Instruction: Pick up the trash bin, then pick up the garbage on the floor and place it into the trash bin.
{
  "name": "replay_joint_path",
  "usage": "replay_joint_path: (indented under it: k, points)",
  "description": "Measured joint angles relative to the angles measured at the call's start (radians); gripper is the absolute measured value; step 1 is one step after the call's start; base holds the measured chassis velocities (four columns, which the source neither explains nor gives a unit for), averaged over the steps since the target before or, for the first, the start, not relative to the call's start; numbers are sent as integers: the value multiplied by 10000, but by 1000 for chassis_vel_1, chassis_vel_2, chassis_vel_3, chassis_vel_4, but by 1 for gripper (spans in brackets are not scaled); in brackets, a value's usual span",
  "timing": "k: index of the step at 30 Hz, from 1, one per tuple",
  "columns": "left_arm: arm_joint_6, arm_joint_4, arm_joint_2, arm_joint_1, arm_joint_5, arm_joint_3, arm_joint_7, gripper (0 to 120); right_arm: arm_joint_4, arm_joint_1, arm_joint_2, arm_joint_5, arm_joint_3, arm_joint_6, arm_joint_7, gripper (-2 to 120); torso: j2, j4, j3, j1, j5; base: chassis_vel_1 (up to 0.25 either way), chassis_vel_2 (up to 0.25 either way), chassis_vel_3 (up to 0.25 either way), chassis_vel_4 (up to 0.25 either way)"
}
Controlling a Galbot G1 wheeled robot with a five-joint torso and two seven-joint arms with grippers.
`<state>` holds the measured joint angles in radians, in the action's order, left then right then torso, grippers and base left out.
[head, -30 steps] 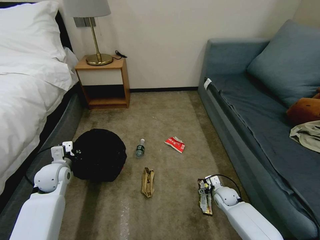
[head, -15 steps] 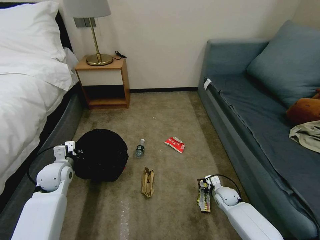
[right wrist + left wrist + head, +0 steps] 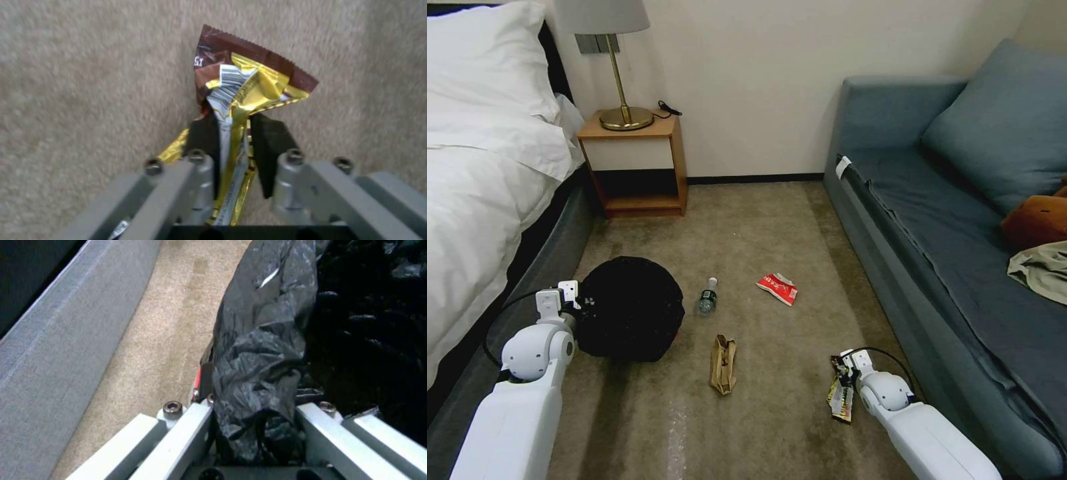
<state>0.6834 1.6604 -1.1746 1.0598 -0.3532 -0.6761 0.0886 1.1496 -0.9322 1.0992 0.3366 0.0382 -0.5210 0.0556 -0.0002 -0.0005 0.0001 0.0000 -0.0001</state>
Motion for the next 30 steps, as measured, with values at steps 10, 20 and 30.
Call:
replay_joint_path:
  k: [10,20,30]
  points:
    - [-5,244,-103,185,6,78,0,2,749,240,-72,316,-150,2,108,0,0,4,0,0,1,0,0,0,0]
    - [-17,648,-122,406,-159,180,-100,2,1546,1333,-77,829,-993,-42,383,0,0,4,-1,0,1,0,0,0,0]
    - [-49,815,-185,411,-299,469,-224,2,2664,3466,240,2527,-2635,-188,1045,0,1,5,-1,0,-1,0,0,0,0]
